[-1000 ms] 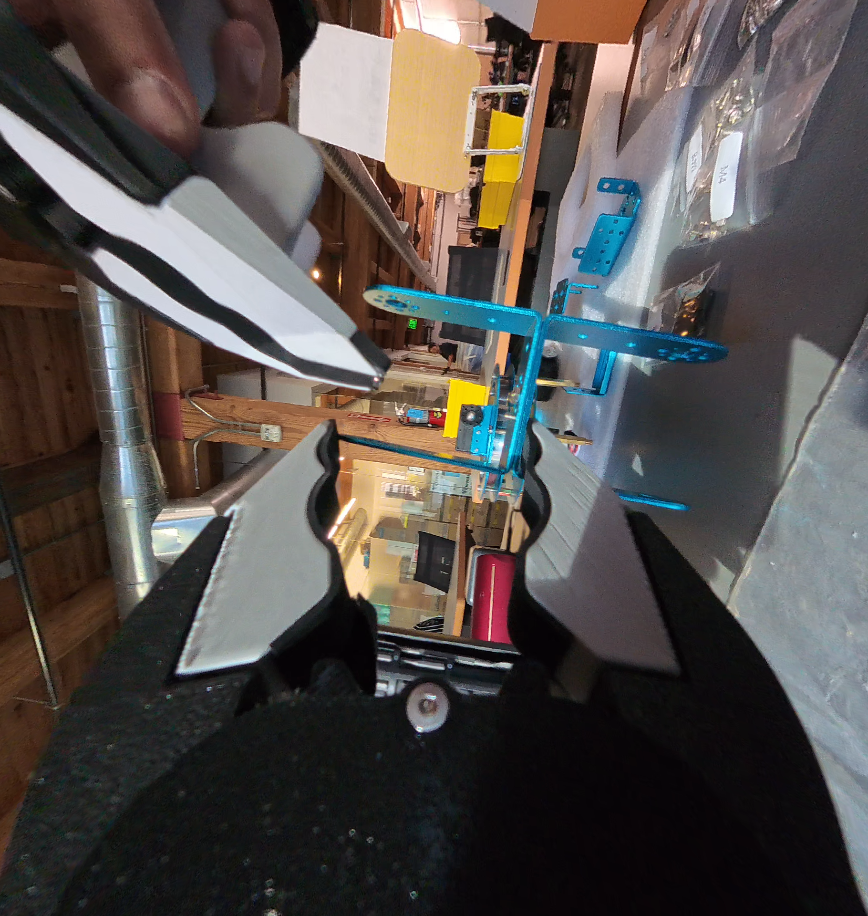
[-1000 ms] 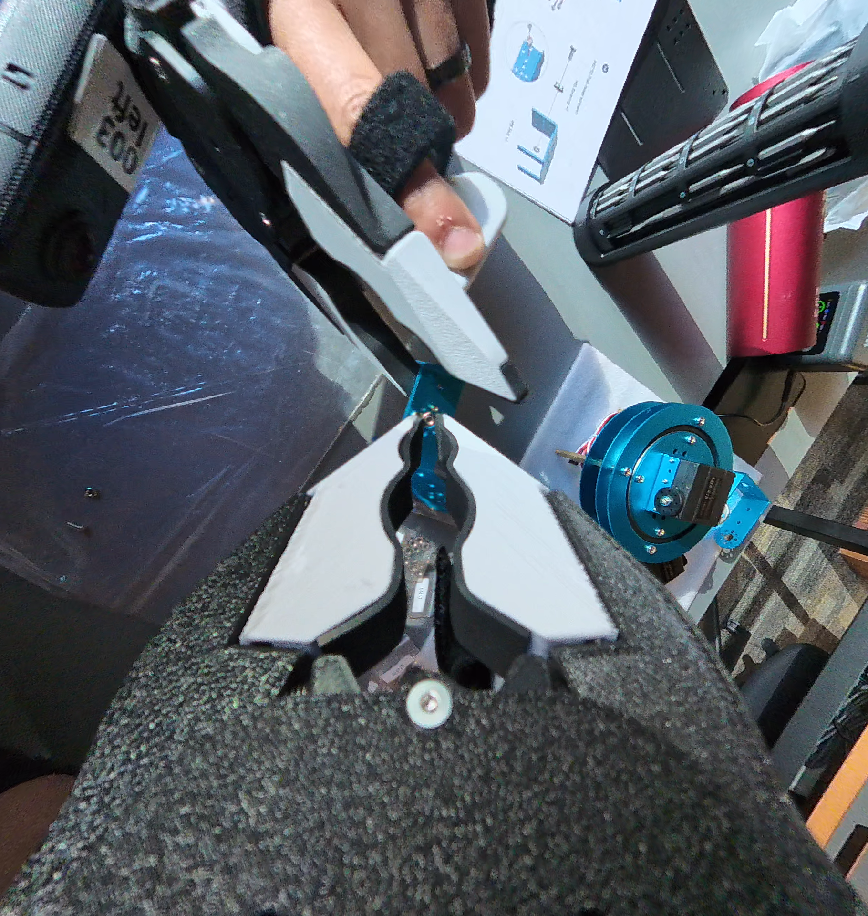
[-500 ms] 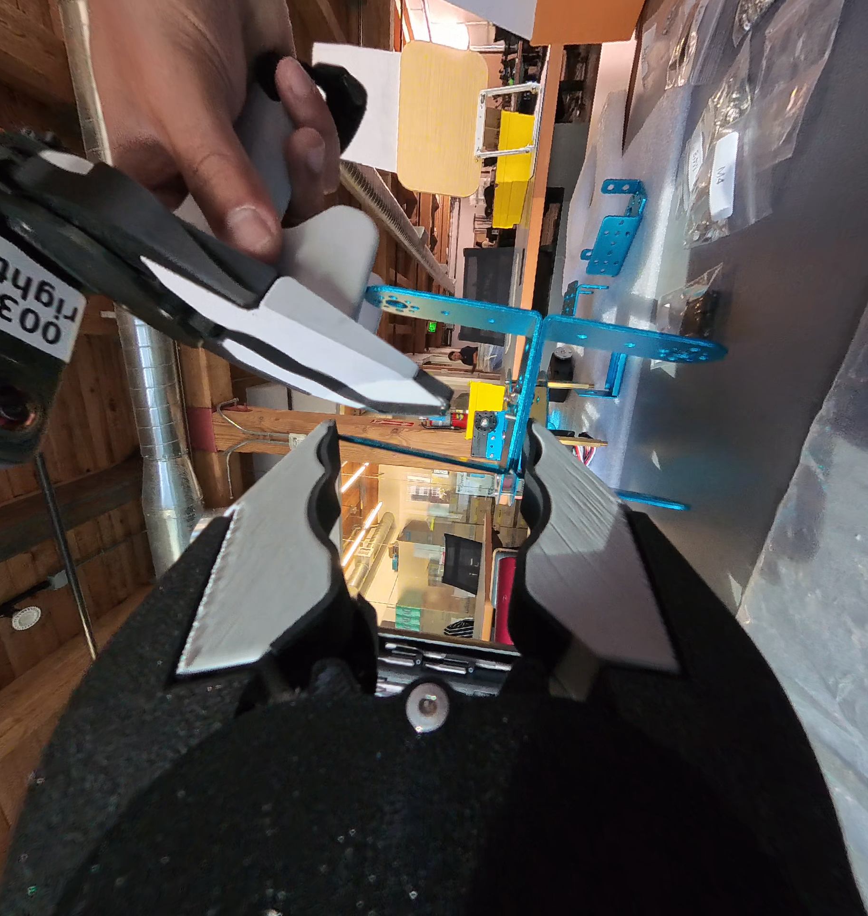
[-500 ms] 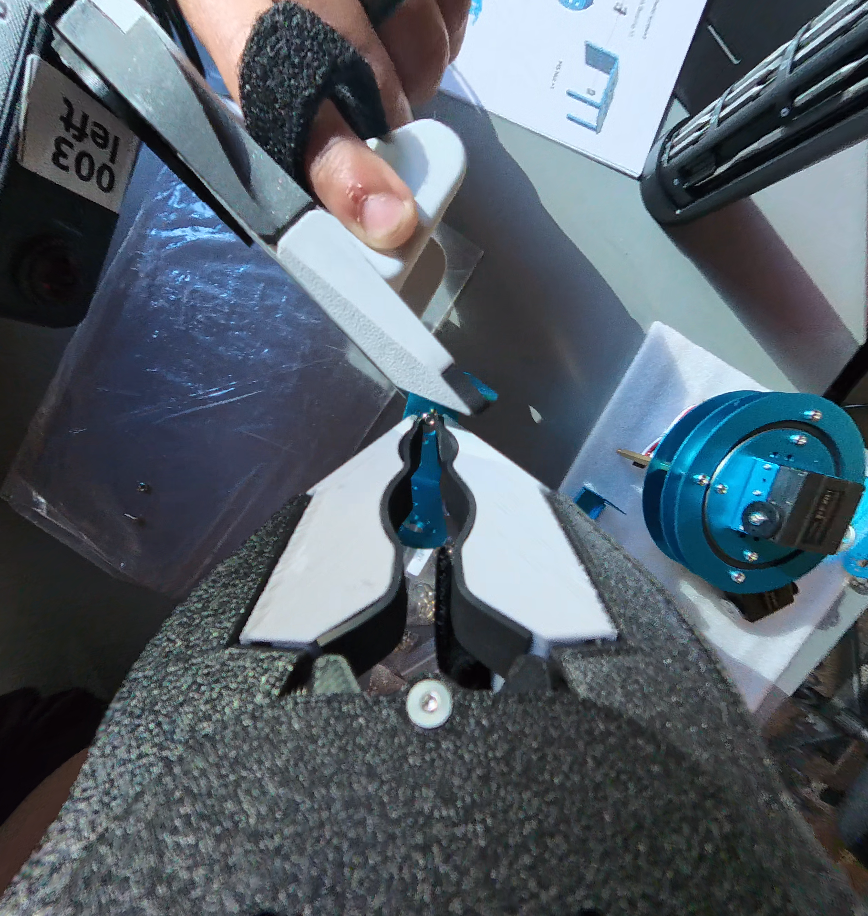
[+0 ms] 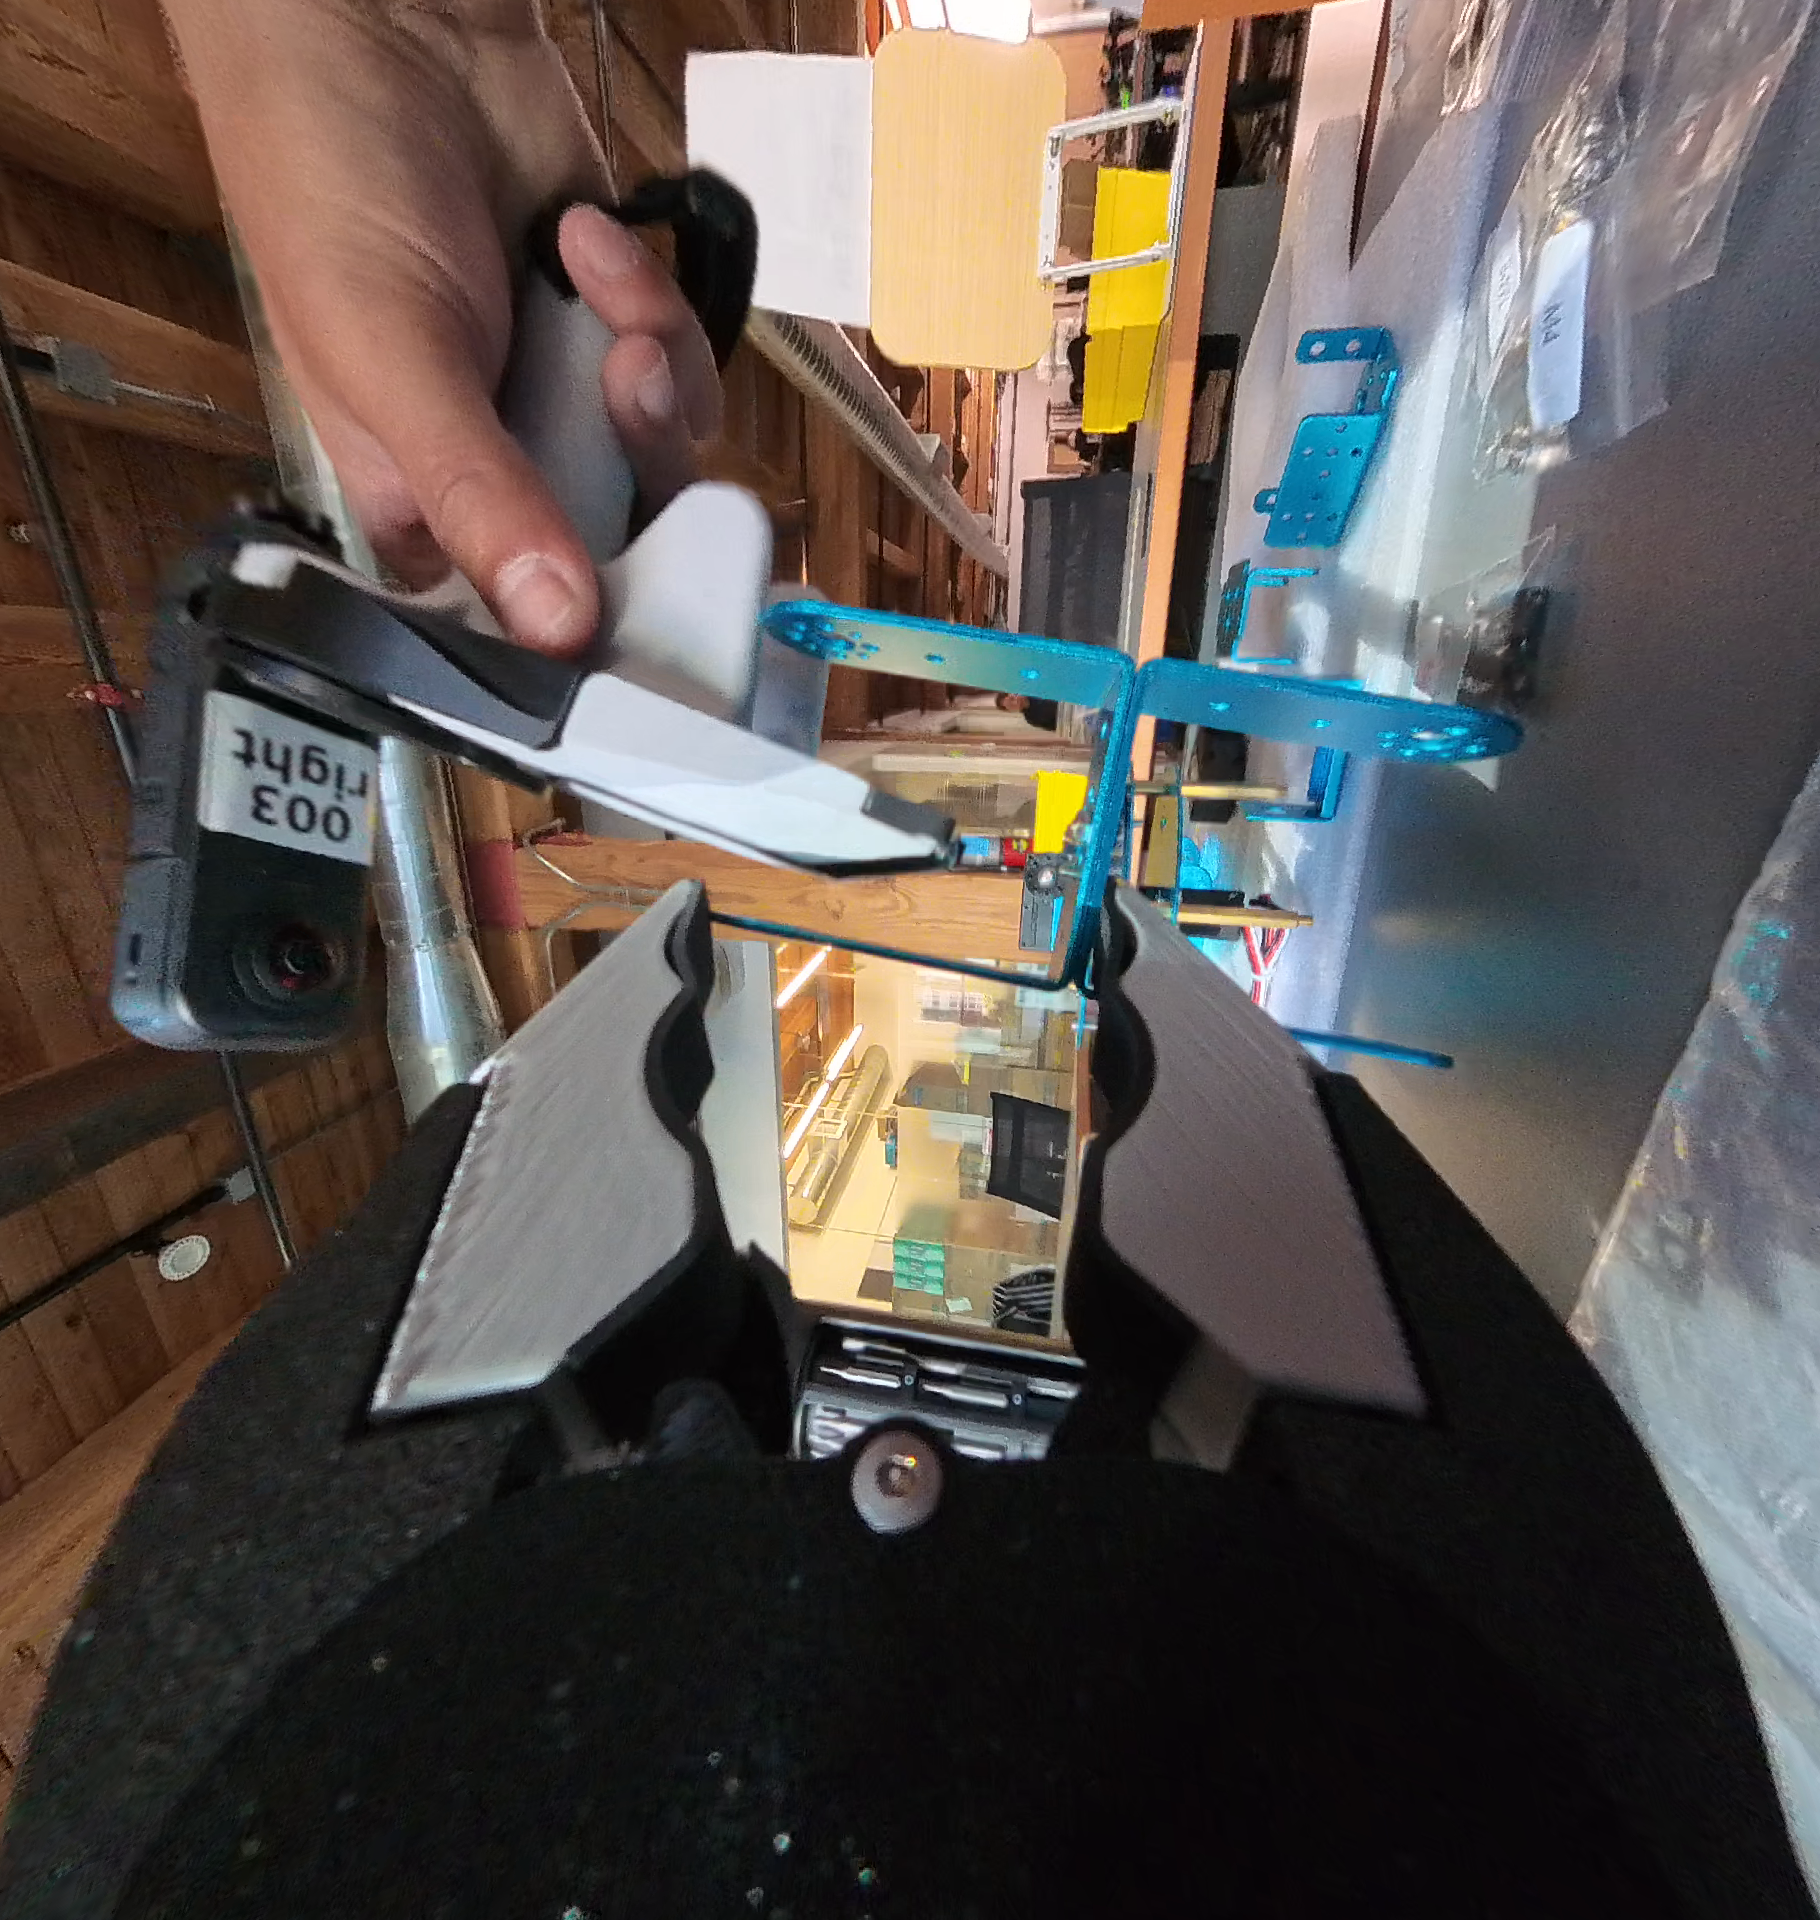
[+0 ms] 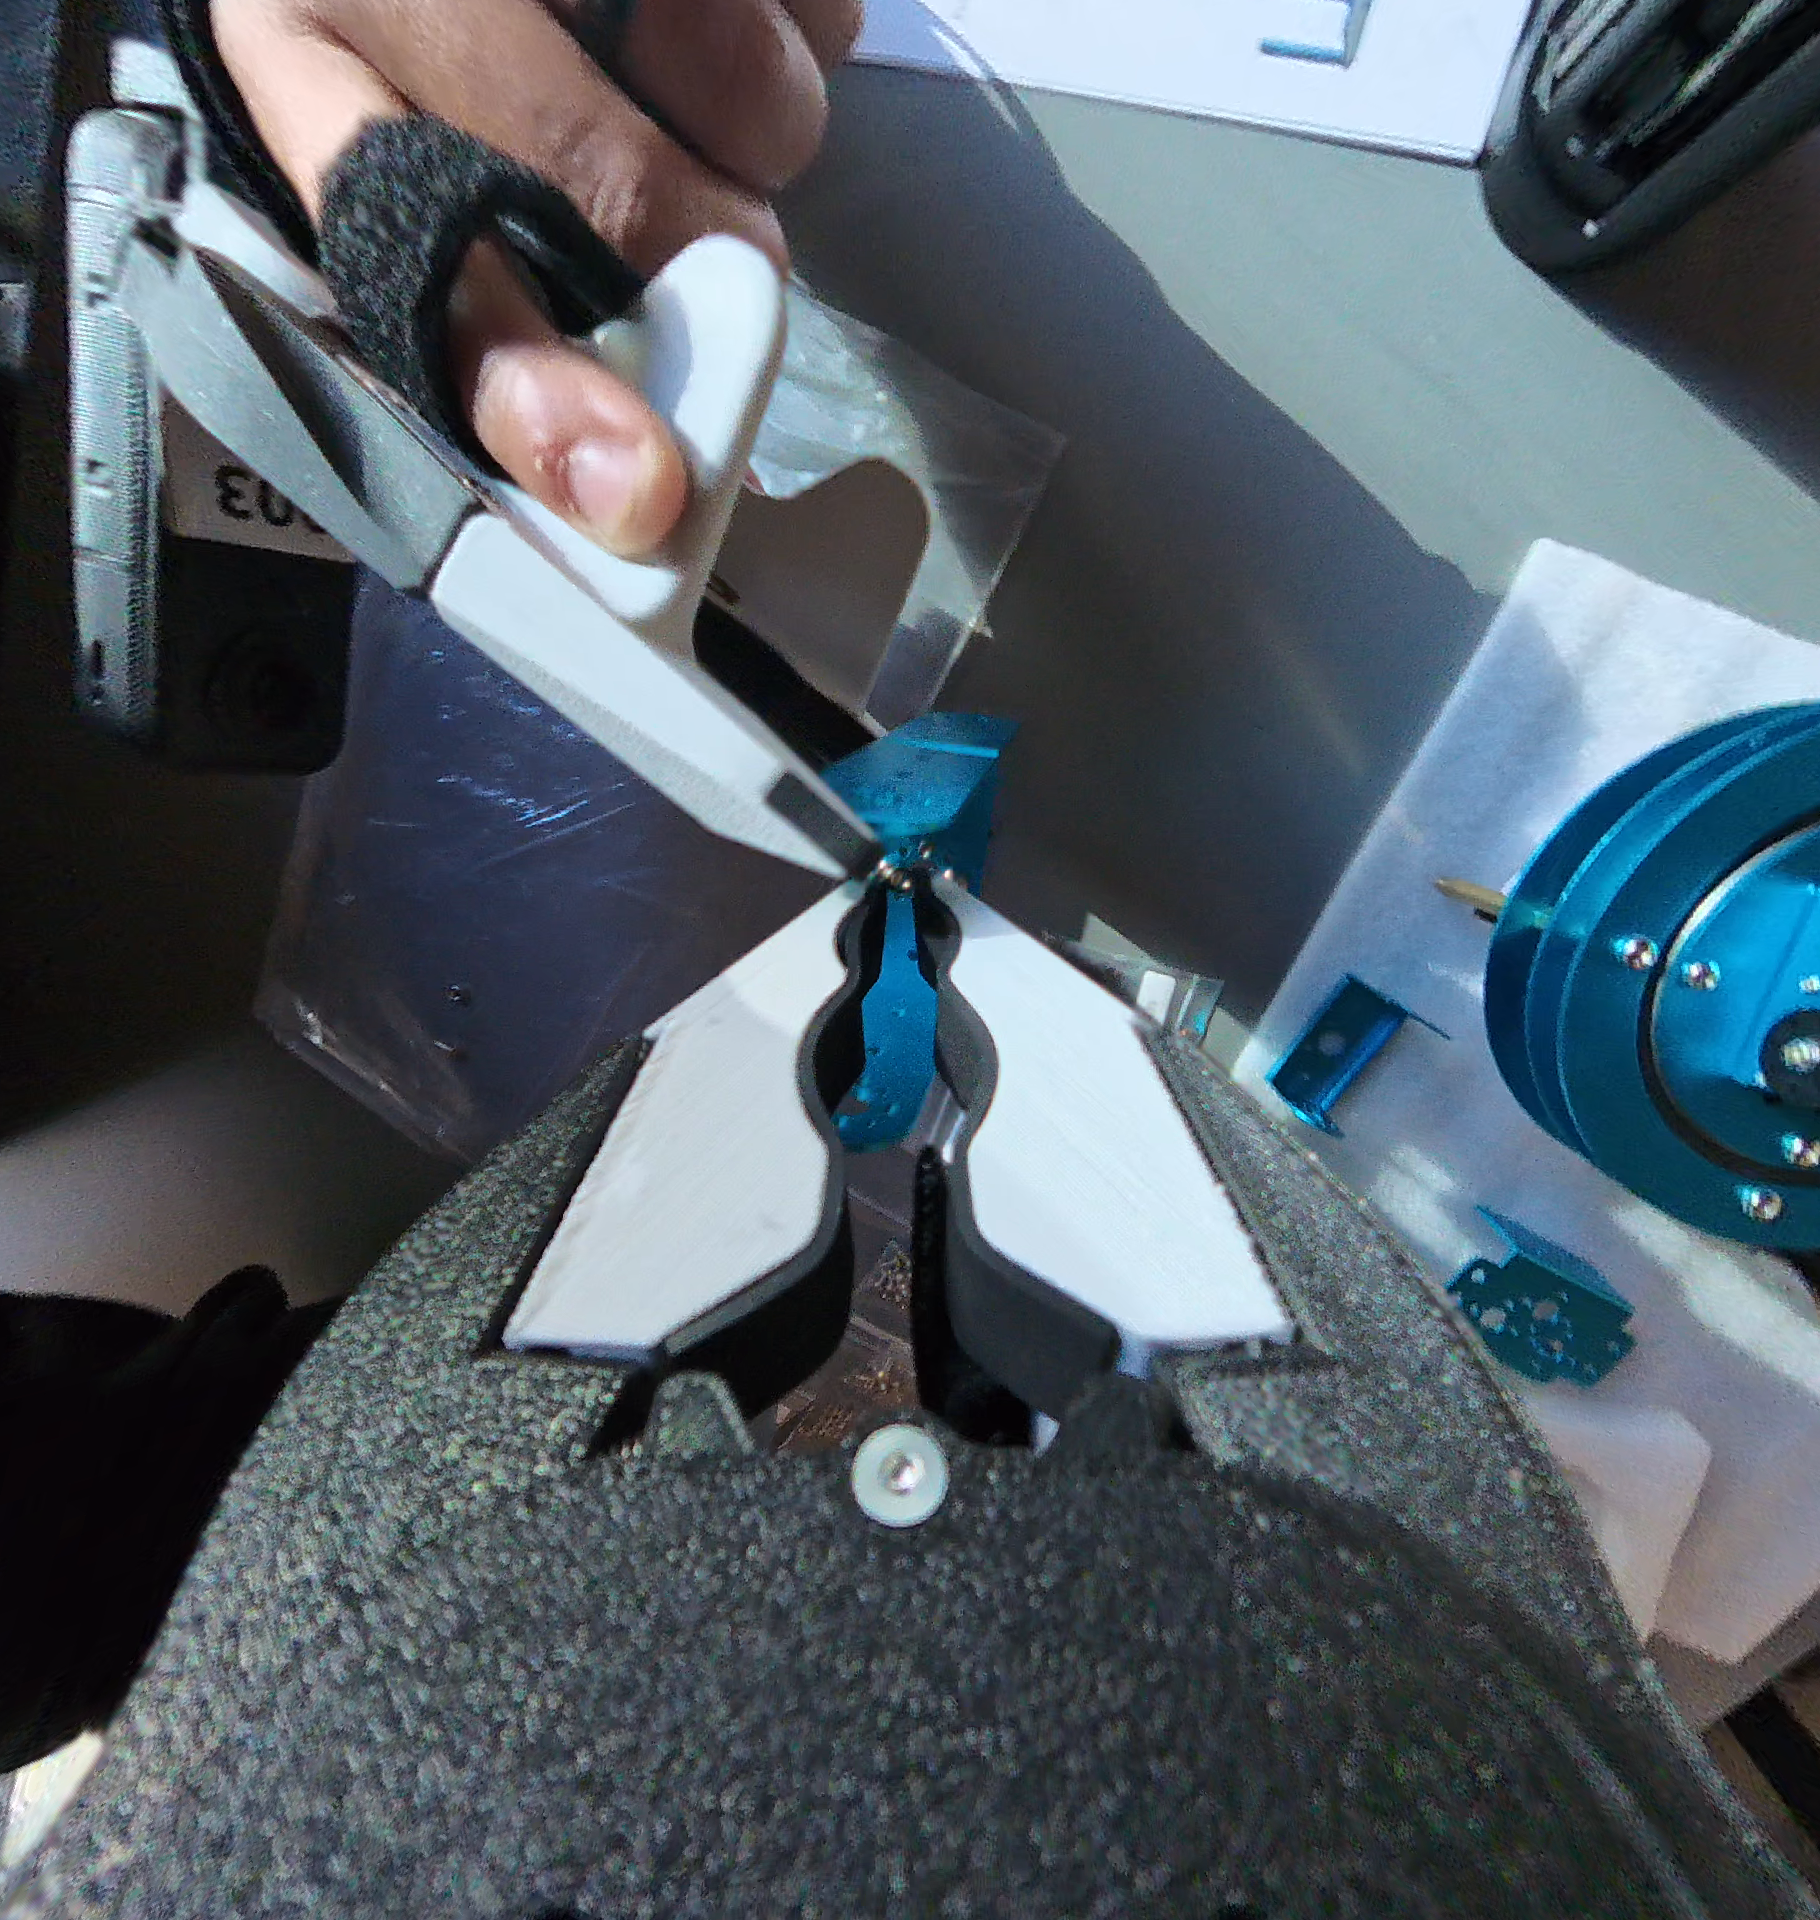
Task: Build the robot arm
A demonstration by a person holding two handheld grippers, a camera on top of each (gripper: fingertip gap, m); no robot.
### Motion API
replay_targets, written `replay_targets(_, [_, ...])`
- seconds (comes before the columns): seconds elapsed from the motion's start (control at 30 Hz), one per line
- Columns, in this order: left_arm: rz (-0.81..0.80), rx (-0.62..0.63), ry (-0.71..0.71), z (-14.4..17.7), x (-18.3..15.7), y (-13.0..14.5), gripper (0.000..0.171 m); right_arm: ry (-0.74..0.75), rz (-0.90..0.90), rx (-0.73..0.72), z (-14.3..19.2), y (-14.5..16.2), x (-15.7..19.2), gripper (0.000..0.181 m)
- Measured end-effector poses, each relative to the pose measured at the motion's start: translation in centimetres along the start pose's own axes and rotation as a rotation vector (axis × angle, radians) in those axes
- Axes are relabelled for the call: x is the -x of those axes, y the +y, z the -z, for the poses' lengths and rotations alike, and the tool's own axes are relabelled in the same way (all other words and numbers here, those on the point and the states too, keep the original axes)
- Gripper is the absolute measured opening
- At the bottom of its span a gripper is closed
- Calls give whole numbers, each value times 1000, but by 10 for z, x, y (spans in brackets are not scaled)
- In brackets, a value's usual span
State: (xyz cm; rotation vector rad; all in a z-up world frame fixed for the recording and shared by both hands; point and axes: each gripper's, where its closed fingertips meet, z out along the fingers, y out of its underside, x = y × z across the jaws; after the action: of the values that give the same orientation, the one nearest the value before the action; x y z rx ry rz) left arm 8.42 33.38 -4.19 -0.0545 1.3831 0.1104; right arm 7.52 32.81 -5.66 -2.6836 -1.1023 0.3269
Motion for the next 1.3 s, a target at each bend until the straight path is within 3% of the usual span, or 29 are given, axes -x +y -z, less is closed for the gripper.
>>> replay_targets(0.17, [7, -33, -3, 3, 0, -9, 73, -254, 14, 34, -2, -3, 7, 4])
replay_targets(0.23, [11, -37, -5, 4, 0, -8, 73, -279, 12, 50, -8, -1, 4, 4])
replay_targets(0.57, [13, 0, 6, -1, -4, 1, 73, -170, 22, 18, -15, 4, -7, 5])
replay_targets(1.3, [20, 1, 35, -1, -9, 0, 73, -184, 38, 59, -24, 8, -7, 4])
